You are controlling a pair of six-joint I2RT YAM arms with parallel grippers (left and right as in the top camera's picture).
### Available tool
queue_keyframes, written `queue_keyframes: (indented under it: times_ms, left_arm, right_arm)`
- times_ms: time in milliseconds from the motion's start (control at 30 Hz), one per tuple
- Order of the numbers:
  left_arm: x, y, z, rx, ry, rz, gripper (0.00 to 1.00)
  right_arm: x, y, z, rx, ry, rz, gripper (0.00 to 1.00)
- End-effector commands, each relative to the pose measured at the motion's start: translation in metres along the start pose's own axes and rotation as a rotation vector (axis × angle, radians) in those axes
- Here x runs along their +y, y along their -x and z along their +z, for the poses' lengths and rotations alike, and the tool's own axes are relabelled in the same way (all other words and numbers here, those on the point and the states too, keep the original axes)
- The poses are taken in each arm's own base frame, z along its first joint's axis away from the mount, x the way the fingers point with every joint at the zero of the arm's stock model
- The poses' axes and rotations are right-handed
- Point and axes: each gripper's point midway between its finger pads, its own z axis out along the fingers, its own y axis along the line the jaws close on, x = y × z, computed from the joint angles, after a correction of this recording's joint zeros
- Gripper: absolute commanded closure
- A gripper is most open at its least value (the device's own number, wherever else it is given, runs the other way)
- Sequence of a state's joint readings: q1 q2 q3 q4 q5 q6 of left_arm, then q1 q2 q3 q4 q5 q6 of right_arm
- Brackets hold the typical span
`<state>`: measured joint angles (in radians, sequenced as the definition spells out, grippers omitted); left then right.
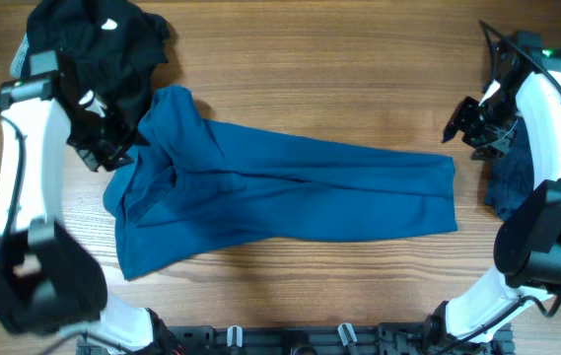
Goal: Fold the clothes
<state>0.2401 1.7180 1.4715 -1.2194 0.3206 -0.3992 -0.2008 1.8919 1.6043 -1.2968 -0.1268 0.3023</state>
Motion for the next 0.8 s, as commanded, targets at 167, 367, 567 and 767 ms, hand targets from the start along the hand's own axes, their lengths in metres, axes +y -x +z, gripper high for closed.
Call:
queue_keyframes:
  times_ms: [167, 367, 567, 767]
  left_arm:
    - [-0.057, -0.034, -0.018, -0.044, -0.083, 0.195, 0.0]
    - [-0.102, -0.037, -0.006, -0.112, -0.133, 0.322, 0.0]
    - [-0.09, -0.01, 0.009, -0.165, -0.059, 0.262, 0.0]
    - [-0.07, 0.004, 0.04, -0.072, -0.037, 0.173, 0.0]
  right_arm:
    - [0.095, -0.032, -0.01, 0.048, 0.345, -0.302, 0.39]
    - [0.128, -0.047, -0.003, 0.034, 0.305, -0.361, 0.38]
    - [0.142, -0.052, 0.0, 0.022, 0.291, -0.347, 0.38]
    - [0.154, -0.063, 0.002, 0.031, 0.29, -0.392, 0.38]
